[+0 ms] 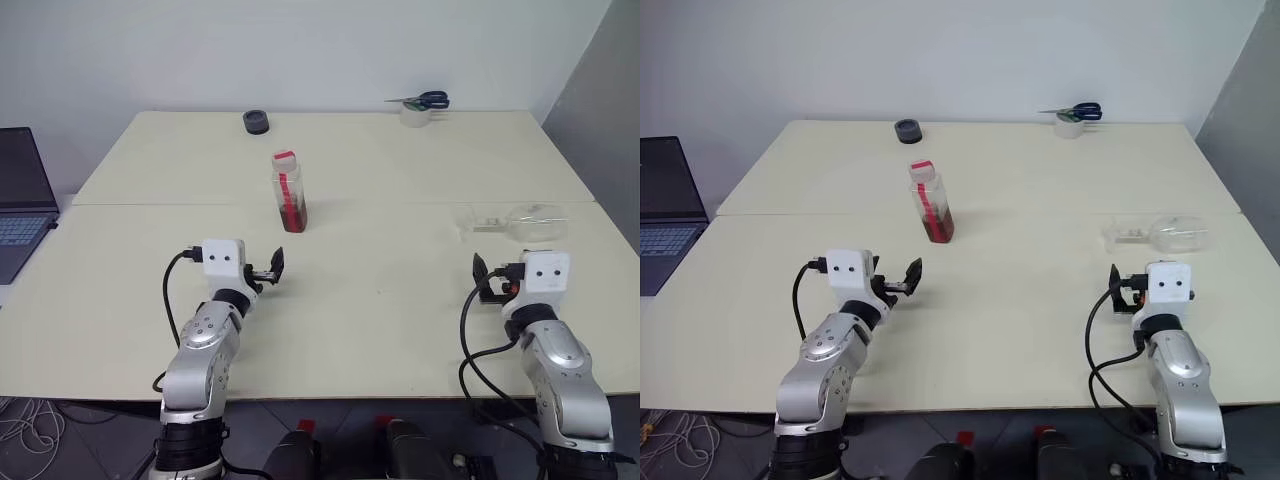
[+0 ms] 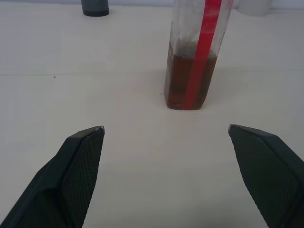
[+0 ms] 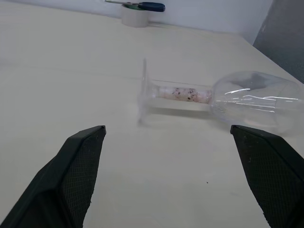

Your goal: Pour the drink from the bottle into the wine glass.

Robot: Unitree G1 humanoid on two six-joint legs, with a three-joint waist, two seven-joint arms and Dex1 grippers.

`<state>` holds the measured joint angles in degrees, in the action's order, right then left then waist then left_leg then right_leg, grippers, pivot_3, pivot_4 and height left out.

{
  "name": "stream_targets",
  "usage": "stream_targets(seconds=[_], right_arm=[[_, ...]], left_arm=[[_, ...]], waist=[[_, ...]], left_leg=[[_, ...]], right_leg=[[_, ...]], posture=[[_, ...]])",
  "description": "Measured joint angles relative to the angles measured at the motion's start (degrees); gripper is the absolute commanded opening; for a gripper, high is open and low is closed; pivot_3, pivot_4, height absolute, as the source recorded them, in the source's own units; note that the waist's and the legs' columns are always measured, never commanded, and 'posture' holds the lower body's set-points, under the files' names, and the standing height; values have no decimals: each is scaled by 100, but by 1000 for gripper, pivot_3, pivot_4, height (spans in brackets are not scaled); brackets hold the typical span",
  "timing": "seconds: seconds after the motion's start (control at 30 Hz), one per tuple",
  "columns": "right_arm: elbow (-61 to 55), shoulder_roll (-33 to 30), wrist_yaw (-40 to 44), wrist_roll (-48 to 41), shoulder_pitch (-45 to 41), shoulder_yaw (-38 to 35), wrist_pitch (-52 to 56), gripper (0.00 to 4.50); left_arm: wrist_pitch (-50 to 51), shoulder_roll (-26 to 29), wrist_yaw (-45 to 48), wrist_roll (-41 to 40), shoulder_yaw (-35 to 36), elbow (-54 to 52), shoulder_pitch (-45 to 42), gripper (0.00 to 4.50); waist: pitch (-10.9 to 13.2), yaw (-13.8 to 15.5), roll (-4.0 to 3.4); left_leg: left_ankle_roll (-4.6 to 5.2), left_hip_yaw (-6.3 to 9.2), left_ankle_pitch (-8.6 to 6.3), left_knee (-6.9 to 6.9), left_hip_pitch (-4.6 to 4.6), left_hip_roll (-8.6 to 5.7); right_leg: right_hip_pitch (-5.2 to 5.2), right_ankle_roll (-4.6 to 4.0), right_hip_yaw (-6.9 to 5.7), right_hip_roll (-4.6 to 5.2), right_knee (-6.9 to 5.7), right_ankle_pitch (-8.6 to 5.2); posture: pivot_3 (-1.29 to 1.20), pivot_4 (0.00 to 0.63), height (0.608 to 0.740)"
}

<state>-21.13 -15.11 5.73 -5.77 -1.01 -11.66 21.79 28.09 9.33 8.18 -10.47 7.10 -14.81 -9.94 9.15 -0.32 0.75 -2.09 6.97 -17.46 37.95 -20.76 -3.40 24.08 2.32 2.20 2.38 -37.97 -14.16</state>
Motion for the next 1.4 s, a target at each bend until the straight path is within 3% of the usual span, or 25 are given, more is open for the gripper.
stream_targets(seconds=[0.2, 0.4, 0.57, 0.83, 1.4], right_arm=[[59, -375, 580, -270, -624, 75, 170, 4500], [58, -1063, 2209, -1925, -2113, 136, 1042, 4500], [-24, -1375, 3052, -2839, -2536, 361, 1676, 4500], [-237, -1410, 3254, -3335, -2528, 516, 2002, 4500], [-352, -1567, 3151, -3379, -2529, 527, 2027, 4500]], left_arm=[[-95, 72, 34, 37, -24, 199, -223, 4463], [-196, 79, 30, 40, -24, 447, -456, 4463], [-250, 79, -16, 66, -26, 597, -597, 4463], [-485, 61, -134, 186, -25, 921, -1080, 4463], [-1131, 41, 40, 264, -147, 2129, -1983, 4463]], waist=[[1, -15, 0], [1, -26, 2], [3, 4, 7], [4, 22, 8], [7, 21, 12]], left_leg=[[0, -4, 0, 1, 2, 1], [2, 4, -1, 0, -3, 0], [14, 8, -7, 1, -8, -1], [15, 6, -8, 2, -9, -4], [14, 5, -8, 3, -9, -5]], right_leg=[[0, 0, 1, -15, 0, 0], [-2, -1, -6, -15, 5, 1], [-2, -2, -4, -3, 12, 1], [0, -1, -6, 13, 11, 1], [3, -1, -9, 15, 9, 2]], posture=[[0, 150, 740], [0, 150, 740], [0, 150, 740], [0, 150, 740], [0, 150, 740]])
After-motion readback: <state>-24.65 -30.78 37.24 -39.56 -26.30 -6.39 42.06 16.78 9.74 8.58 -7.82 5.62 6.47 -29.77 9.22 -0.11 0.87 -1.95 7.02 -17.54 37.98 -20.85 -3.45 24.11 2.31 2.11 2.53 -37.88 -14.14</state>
